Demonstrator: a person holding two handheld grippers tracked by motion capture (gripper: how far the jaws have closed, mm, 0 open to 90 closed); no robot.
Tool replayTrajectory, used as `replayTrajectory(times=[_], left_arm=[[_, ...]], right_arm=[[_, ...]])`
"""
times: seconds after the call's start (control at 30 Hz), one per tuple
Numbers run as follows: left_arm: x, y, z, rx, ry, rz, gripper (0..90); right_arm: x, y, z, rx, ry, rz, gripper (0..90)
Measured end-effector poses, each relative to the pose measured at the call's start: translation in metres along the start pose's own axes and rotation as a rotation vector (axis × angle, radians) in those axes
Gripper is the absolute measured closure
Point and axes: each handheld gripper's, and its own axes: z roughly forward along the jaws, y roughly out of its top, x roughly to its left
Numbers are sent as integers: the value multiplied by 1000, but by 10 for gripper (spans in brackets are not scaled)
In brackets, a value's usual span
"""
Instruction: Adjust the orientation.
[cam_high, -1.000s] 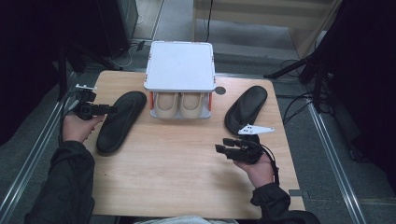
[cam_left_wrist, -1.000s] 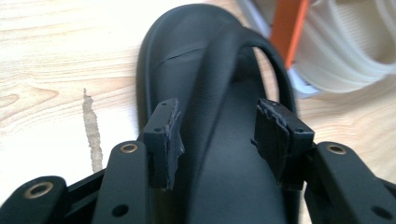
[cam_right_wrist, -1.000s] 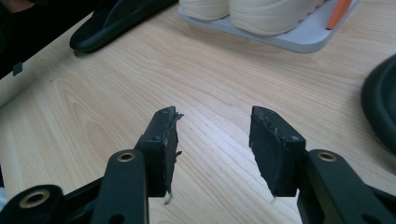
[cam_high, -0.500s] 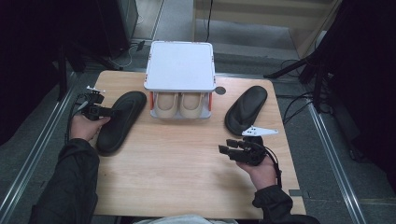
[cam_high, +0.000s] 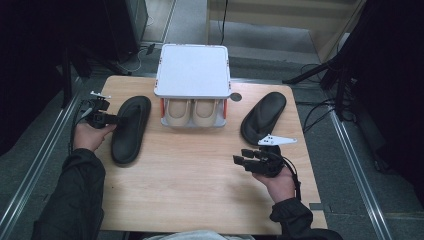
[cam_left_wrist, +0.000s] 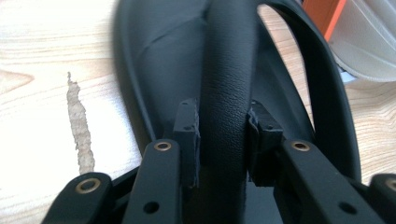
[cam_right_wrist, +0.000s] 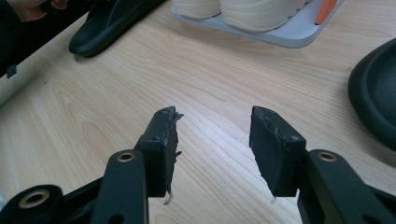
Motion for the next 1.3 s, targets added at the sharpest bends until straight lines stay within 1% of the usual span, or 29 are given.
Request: replayTrajectory(times=[0.07, 0.27, 0.3, 0.47, 0.6, 0.8, 0.93, 1.0, 1.07, 1.1, 1.23, 1.3], left_arm=[[1, 0, -1, 0, -5, -13, 709], [0, 0, -7, 1, -8, -25, 710], [0, 1, -9, 3, -13, -21, 710], [-6, -1, -17, -8, -17, -34, 709], [-13, -4, -23, -12, -30, -43, 709], [-28, -14, -33, -17, -38, -34, 708], [-38, -22, -37, -10, -48, -35, 708], [-46, -27, -42, -6, -45, -27, 708], [-52, -32, -45, -13, -47, -21, 708], [-56, -36, -48, -14, -55, -17, 708], [-68, -46, -55, -23, -59, -6, 707], [-75, -52, -56, -26, -60, -5, 706]], right_arm=[[0, 0, 0, -1, 0, -1, 522], [-1, 0, 0, -4, 4, 0, 522], [-1, 1, 0, -4, 5, 1, 522], [-2, 2, 1, -6, 1, -2, 522], [-3, 4, 1, -12, 2, -7, 521], [-4, 9, 3, -20, 13, -12, 521], [-5, 12, 5, -20, -1, -39, 520], [-6, 14, 5, -22, 0, -37, 520], [-8, 16, 5, -24, -2, -36, 520], [-9, 17, 5, -23, -3, -33, 520], [-13, 20, 5, -39, 0, -31, 521], [-15, 22, 6, -37, -1, -30, 520]])
